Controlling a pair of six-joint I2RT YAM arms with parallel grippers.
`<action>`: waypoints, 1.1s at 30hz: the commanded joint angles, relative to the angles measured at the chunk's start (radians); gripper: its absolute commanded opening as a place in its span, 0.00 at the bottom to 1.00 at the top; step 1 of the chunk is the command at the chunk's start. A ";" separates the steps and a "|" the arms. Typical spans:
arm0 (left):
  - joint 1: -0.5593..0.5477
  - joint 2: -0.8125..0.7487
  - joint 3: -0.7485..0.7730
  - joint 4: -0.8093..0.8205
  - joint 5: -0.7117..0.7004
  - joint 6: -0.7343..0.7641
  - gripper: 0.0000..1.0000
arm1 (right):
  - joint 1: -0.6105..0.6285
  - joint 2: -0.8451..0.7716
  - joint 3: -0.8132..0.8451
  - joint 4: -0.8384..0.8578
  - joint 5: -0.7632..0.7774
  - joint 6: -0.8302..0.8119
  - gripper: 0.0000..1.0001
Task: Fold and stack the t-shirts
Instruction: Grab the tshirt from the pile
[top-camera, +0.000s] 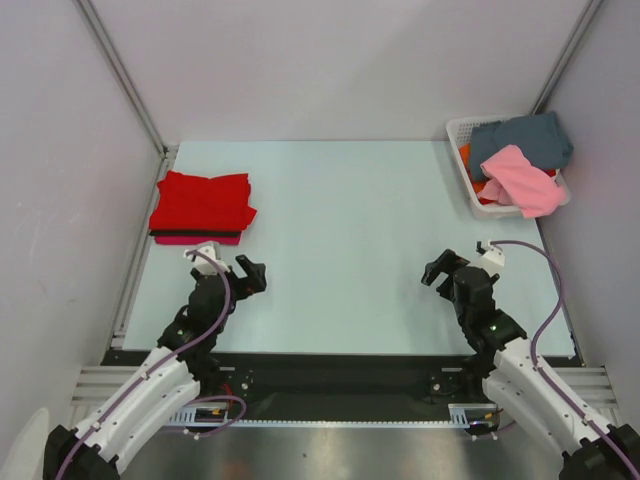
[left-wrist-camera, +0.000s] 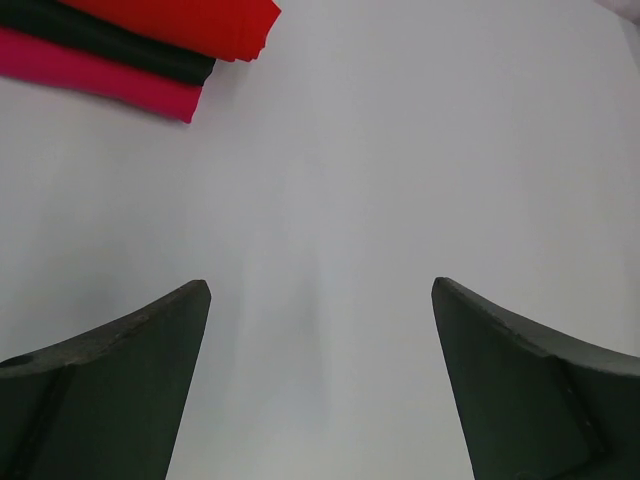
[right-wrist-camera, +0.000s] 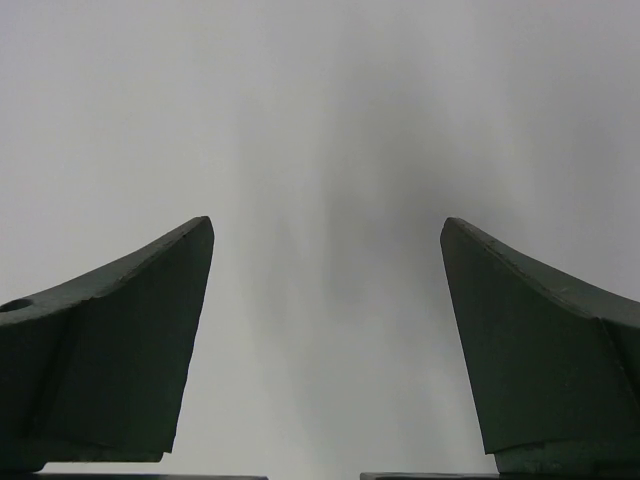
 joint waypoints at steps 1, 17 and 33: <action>-0.006 -0.016 0.004 0.038 -0.011 -0.016 0.98 | 0.003 0.016 0.017 0.038 0.041 0.009 1.00; -0.006 -0.042 -0.003 0.024 -0.024 -0.019 0.95 | -0.248 0.251 0.365 0.016 -0.143 0.032 0.93; -0.006 -0.034 0.011 -0.014 -0.037 -0.039 0.97 | -0.579 0.888 1.011 -0.127 -0.058 0.055 0.88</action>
